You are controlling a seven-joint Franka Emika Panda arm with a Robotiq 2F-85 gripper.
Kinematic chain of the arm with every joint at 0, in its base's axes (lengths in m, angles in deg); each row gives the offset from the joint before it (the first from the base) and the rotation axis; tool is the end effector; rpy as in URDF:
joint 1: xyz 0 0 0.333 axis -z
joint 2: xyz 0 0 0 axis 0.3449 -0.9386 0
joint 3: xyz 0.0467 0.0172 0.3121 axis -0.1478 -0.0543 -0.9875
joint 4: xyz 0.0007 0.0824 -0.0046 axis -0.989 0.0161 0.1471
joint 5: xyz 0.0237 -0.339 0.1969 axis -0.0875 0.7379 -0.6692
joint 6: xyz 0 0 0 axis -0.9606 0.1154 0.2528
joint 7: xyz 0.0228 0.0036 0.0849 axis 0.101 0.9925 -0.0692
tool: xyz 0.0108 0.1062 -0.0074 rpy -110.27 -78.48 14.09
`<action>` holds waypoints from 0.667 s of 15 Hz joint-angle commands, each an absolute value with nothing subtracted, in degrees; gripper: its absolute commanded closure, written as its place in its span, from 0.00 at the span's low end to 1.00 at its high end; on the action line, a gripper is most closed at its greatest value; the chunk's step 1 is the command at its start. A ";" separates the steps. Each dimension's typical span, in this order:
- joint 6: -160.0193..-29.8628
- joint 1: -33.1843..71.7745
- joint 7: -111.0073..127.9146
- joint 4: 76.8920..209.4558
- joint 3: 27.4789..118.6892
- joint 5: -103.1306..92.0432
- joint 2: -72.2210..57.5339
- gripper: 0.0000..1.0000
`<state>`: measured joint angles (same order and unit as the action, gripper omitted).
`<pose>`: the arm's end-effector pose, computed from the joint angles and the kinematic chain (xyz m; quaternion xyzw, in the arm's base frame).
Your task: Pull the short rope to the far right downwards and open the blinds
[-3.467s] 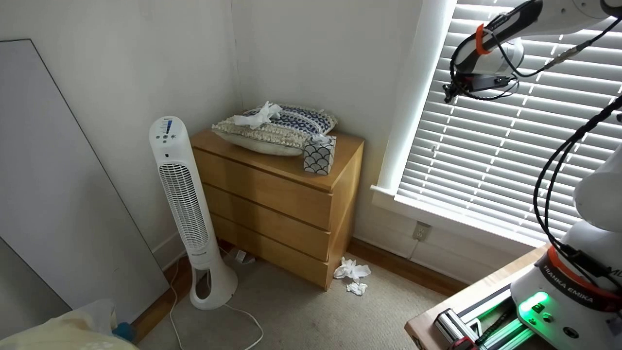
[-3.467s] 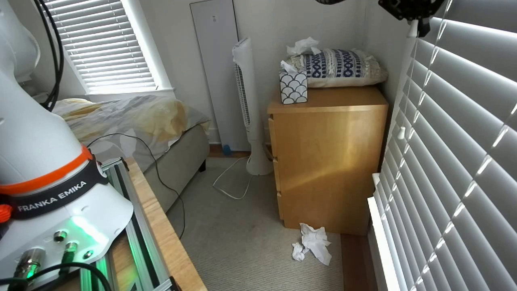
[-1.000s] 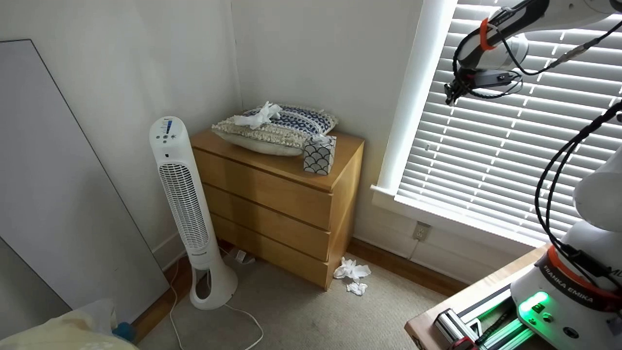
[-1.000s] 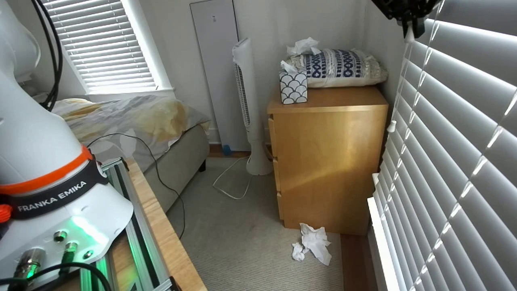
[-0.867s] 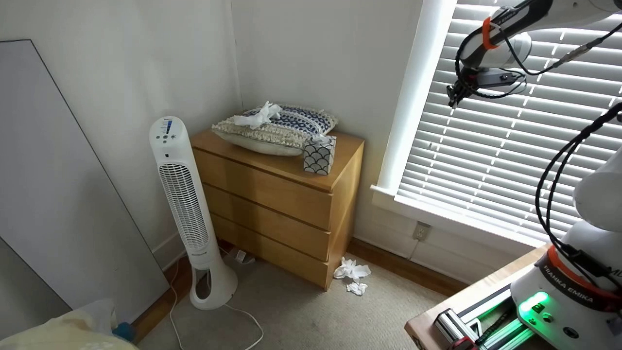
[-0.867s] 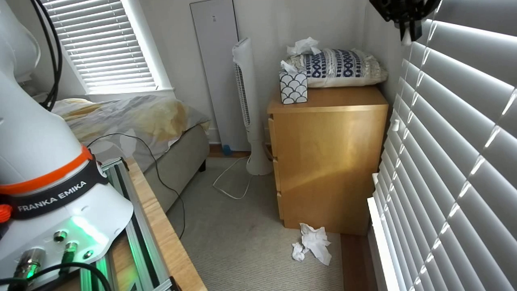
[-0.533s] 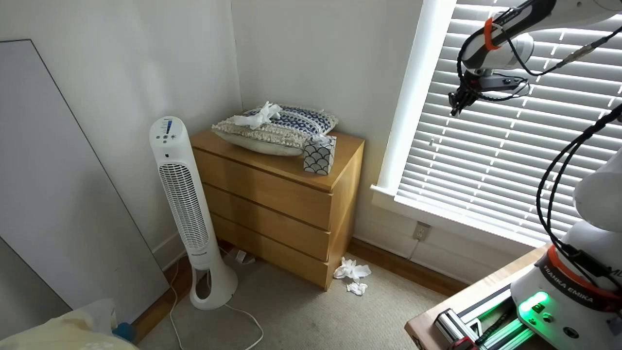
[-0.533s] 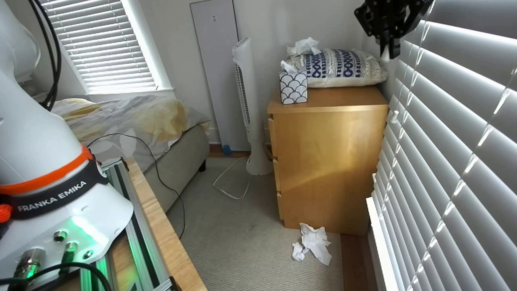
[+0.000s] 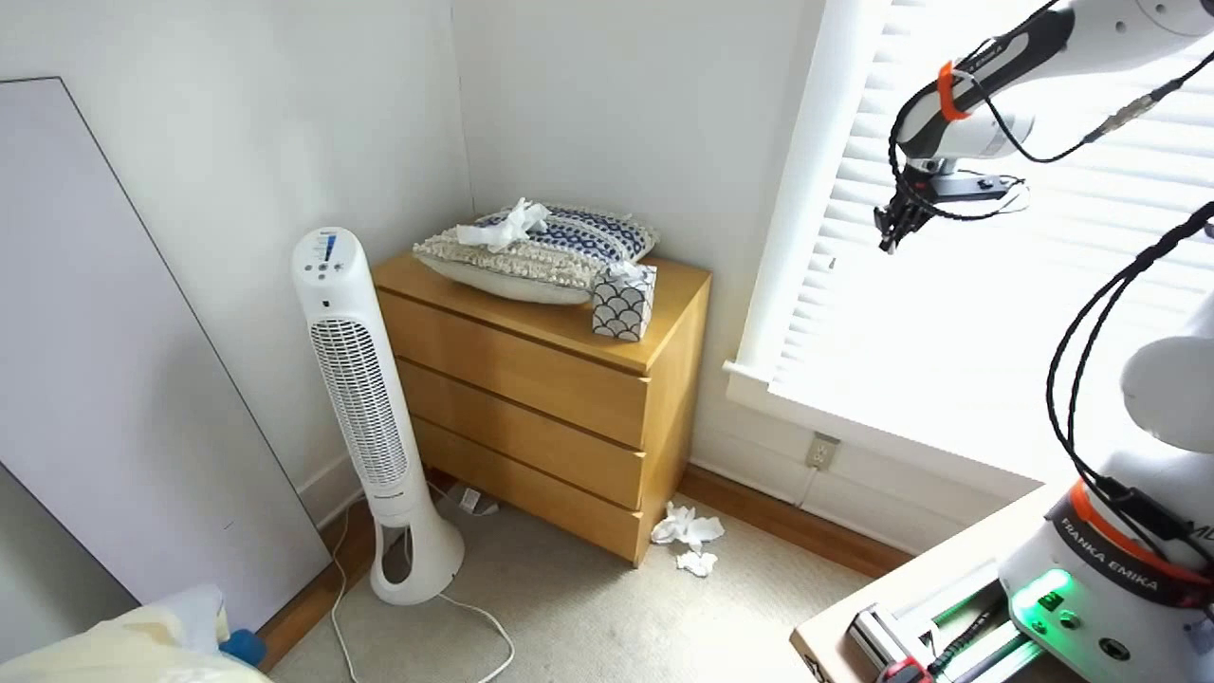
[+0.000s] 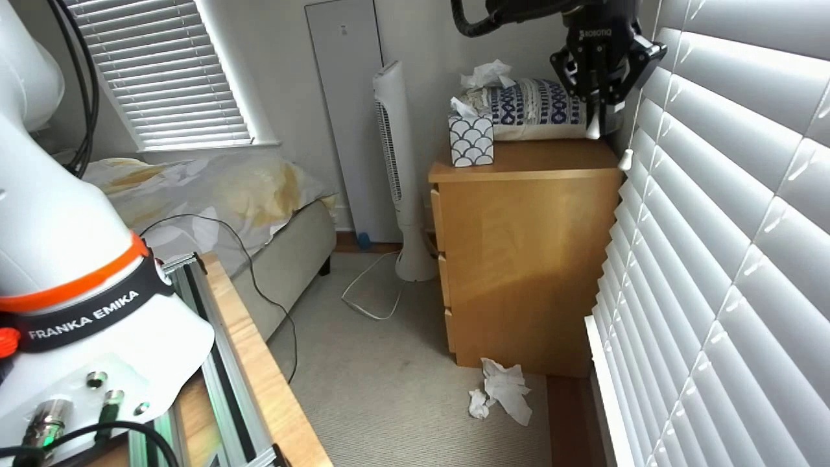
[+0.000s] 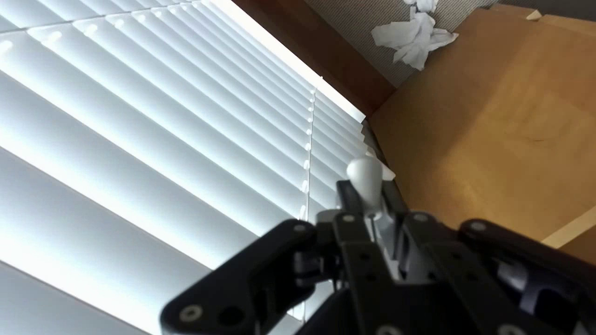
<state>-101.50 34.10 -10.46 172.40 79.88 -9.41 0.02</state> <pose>0.5294 -0.2409 0.3561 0.9913 -0.0932 0.0838 0.0389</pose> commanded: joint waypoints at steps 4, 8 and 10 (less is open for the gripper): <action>-110.81 34.24 -8.44 176.18 79.22 -11.01 -6.88 0.96; -117.43 34.75 -7.89 175.63 78.02 -12.01 -12.49 0.96; -119.88 35.10 -7.67 175.05 77.40 -12.31 -15.02 0.96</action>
